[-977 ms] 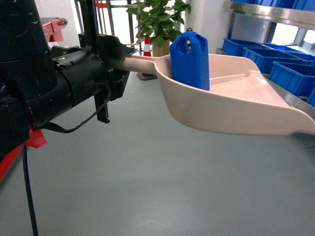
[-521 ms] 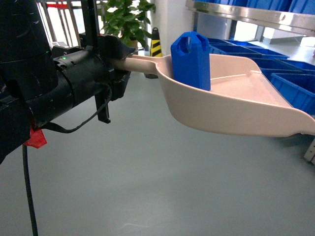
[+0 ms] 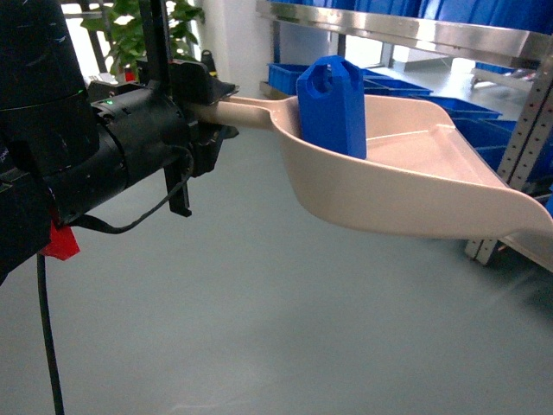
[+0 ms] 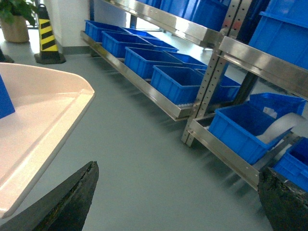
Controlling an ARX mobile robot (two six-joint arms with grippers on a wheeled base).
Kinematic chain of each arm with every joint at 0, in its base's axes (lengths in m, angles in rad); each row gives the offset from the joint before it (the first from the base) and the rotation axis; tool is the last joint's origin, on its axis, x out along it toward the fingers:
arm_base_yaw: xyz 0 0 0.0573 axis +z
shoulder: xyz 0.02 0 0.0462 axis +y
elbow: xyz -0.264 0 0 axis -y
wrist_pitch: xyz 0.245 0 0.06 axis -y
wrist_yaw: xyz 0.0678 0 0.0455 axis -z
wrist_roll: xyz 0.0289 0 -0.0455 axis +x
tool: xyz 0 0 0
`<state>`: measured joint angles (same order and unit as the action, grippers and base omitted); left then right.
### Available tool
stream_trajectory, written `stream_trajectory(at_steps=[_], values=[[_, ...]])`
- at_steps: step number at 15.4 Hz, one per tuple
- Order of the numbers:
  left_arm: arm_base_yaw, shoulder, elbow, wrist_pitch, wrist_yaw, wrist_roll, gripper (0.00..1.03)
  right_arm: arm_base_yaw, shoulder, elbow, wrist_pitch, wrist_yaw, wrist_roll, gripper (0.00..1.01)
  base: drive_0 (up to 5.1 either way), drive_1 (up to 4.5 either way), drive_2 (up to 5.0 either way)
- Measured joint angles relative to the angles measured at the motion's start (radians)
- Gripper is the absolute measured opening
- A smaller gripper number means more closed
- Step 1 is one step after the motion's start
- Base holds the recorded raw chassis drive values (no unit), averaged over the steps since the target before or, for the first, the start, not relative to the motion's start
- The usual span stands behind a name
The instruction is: Place part in tray to right shelf
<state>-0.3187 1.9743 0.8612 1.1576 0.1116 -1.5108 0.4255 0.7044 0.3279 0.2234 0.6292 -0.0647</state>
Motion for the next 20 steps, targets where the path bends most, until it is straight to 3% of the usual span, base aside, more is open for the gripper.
stream_trajectory(at_steps=[20], values=[[0.0,0.0,0.0,0.0,0.0,0.0,0.14,0.0,0.0,0.0,0.0,0.0,0.0,0.98,-1.6,-1.6,-1.6]])
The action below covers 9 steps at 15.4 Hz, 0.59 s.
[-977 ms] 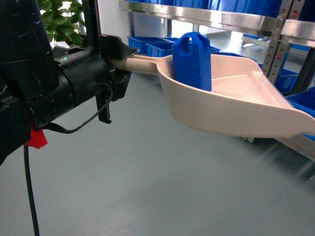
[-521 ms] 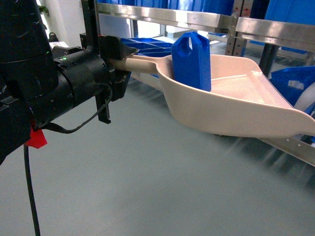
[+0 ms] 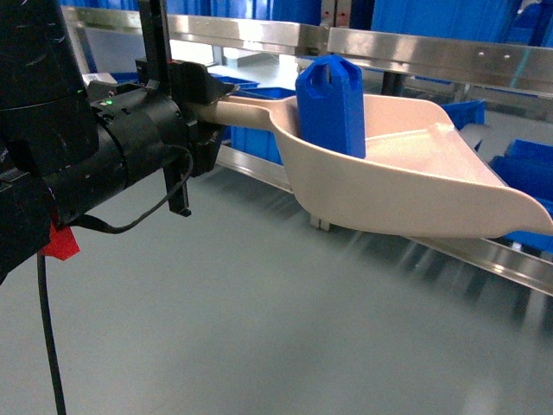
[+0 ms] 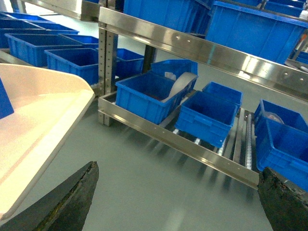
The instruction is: Place part in tray to right shelf
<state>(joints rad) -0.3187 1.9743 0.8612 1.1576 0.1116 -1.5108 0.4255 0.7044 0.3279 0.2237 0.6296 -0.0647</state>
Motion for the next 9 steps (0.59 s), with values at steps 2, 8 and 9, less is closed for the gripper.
stream_trajectory(at_steps=[2,8,9], values=[[0.0,0.0,0.0,0.0,0.0,0.0,0.14,0.0,0.0,0.0,0.0,0.0,0.0,0.98,-1.6,-1.58,-1.6],[0.0,0.0,0.0,0.0,0.0,0.0,0.14,0.0,0.0,0.0,0.0,0.0,0.0,0.98,-1.6,-1.59,-1.6],[0.0,0.0,0.0,0.0,0.0,0.0,0.14,0.0,0.0,0.0,0.0,0.0,0.0,0.98,-1.5,-1.52,-1.5]])
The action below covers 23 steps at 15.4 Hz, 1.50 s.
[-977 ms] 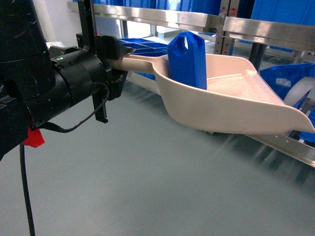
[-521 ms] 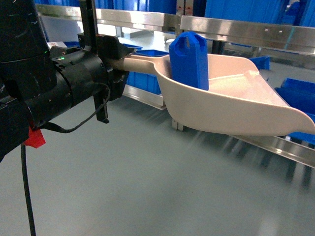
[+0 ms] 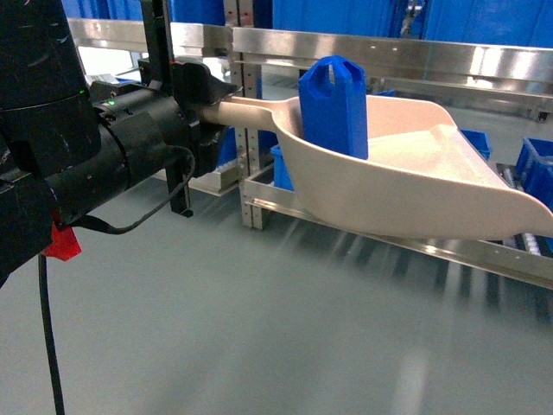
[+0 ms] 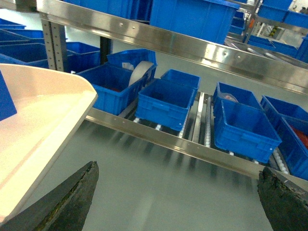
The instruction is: Place part in tray to right shelf
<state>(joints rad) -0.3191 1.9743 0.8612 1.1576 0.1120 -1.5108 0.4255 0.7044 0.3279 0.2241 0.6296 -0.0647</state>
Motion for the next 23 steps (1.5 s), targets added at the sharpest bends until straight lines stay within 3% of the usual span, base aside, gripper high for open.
stream_trajectory(at_steps=[23], values=[[0.0,0.0,0.0,0.0,0.0,0.0,0.14,0.0,0.0,0.0,0.0,0.0,0.0,0.98,-1.5,-1.55,-1.5]])
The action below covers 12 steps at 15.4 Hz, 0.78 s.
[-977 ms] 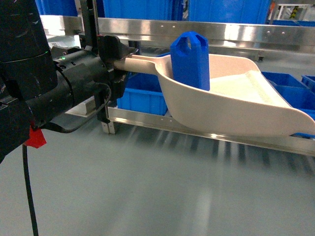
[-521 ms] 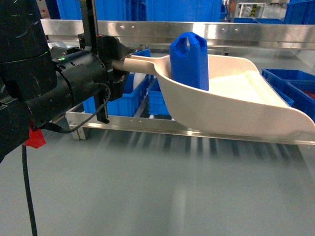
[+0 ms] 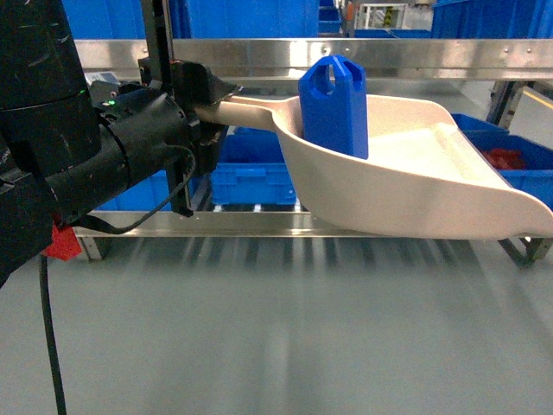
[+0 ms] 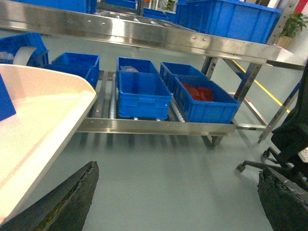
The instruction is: Place part in tray to right shelf
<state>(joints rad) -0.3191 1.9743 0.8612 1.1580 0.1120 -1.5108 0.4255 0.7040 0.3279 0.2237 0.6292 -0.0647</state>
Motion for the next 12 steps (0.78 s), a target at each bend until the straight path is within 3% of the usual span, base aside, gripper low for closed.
stream_trajectory(at_steps=[12], values=[[-0.001,0.0,0.0,0.003,0.0,0.0,0.14,0.0,-0.001,0.0,0.002,0.003,0.0,0.98,-1.5,-1.55,-1.5]])
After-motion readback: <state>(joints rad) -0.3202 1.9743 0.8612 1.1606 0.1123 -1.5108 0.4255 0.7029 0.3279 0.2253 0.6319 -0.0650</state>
